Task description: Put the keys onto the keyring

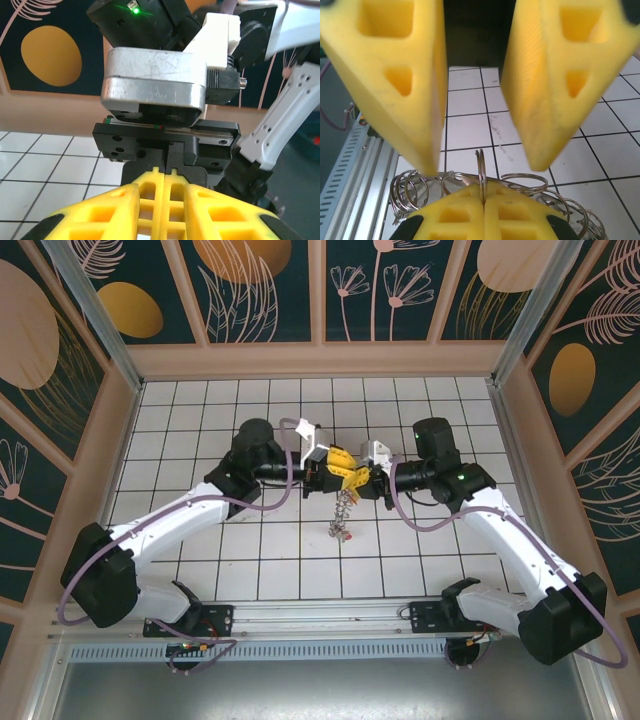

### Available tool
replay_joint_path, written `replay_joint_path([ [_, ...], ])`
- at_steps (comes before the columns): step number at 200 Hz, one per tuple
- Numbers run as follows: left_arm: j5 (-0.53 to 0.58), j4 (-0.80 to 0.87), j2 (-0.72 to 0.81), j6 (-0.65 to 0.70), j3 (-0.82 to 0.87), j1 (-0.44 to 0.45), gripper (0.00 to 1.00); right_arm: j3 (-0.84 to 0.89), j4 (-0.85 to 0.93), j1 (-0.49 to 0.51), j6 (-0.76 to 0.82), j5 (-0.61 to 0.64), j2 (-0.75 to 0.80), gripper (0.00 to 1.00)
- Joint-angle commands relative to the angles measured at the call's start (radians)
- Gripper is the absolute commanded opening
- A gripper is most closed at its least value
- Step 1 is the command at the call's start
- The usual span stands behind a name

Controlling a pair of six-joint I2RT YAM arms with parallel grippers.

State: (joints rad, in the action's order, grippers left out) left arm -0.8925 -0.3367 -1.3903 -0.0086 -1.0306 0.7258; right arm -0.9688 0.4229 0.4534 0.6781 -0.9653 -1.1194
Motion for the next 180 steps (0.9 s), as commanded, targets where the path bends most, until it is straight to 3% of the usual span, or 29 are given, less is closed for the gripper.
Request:
replay_joint_path([
  [1, -0.009, 0.37, -0.011, 0.248, -0.064, 0.003, 0.31, -0.05, 0.034, 0.006, 0.046, -0.01, 0.0, 0.0],
  [63, -0.008, 0.503, -0.012, 0.361, -0.1, 0.003, 0.31, -0.074, 0.078, 0.008, 0.067, -0.01, -0.001, 0.0],
  [76, -0.013, 0.518, -0.024, 0.363, -0.118, 0.004, 0.26, -0.071, 0.078, 0.011, 0.067, -0.009, 0.001, 0.0],
  [92, -0.032, 0.522, -0.035, 0.363, -0.134, 0.004, 0.13, -0.068, 0.075, 0.02, 0.064, 0.001, 0.001, 0.0],
  [117, -0.041, 0.526, -0.042, 0.36, -0.149, 0.004, 0.1, -0.068, 0.076, 0.032, 0.064, 0.02, -0.005, 0.0],
  [124, -0.045, 0.535, -0.044, 0.366, -0.153, 0.004, 0.0, -0.07, 0.075, 0.033, 0.063, 0.023, -0.005, 0.0],
  [144, -0.071, 0.585, -0.05, 0.41, -0.175, 0.003, 0.0, -0.069, 0.056, 0.031, 0.049, 0.026, -0.001, 0.0],
  [153, -0.054, 0.557, -0.038, 0.386, -0.164, 0.004, 0.0, -0.061, 0.04, 0.022, 0.038, 0.02, 0.008, 0.0],
  [164, -0.048, 0.492, -0.015, 0.34, -0.136, -0.002, 0.0, -0.044, 0.021, 0.007, 0.027, -0.008, 0.022, 0.07],
  [180, -0.118, 0.299, 0.015, 0.2, -0.073, -0.022, 0.0, -0.015, -0.015, -0.012, -0.001, -0.062, 0.043, 0.15],
])
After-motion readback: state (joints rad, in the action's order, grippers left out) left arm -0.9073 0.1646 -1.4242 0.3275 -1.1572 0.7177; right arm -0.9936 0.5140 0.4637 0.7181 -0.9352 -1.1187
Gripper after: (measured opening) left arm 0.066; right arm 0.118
